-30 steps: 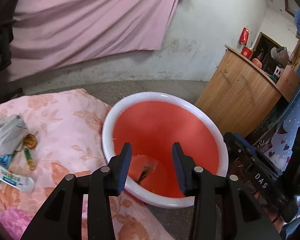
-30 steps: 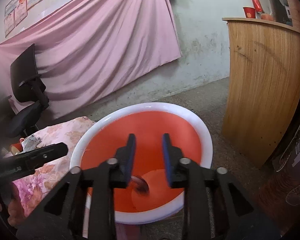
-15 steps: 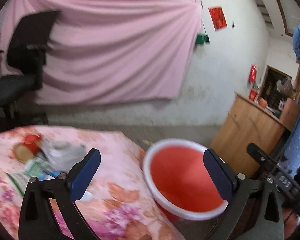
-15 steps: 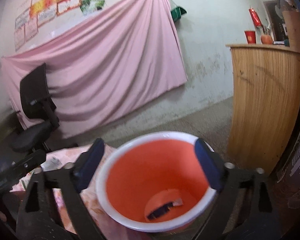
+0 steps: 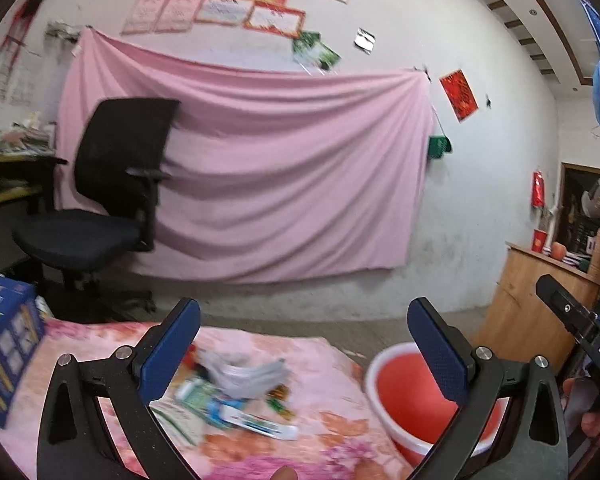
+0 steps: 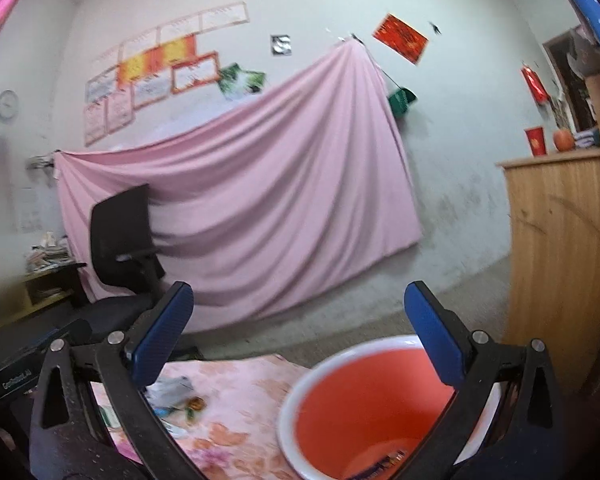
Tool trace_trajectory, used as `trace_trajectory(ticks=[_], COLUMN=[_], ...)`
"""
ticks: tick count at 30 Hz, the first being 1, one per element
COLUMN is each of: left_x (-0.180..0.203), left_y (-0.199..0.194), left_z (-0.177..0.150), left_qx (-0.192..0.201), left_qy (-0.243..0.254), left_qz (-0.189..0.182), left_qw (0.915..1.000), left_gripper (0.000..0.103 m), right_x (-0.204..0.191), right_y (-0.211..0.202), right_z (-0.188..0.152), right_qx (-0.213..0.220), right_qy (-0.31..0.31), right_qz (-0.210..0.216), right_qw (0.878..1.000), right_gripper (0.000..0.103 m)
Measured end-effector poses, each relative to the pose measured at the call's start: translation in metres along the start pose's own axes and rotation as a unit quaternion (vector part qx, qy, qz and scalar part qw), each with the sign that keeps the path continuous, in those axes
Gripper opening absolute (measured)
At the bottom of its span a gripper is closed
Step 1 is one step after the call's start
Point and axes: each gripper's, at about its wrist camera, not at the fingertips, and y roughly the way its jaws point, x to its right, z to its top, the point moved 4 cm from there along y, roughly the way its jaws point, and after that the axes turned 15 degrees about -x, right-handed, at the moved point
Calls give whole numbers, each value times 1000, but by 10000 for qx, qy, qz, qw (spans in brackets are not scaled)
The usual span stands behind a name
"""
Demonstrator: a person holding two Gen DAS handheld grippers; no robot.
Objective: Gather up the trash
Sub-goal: 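Move both tools back over the table toward the remaining trash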
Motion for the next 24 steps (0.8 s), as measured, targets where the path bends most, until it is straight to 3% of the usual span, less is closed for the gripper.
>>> trace_trajectory(ticks=[9,19,24], left_x=[-53,-98,-113], left_y=[-45,-60,-49], left_z=[-3,-18,-25], left_qx=[565,675,459], left_qy=[3,103,98], left_qz=[632,1059,1116], left_qw=[9964,9920,9926], left_gripper=[101,102,102], right_x=[-57,-111,-126], right_y=[-3,15,34], right_z=[-4,-18,-27], right_qx=[366,294,-4], right_qy=[-512,-1055,-1234], right_qz=[385,647,700], right_qw=[9973,9919,9899], right_gripper=[103,103,103])
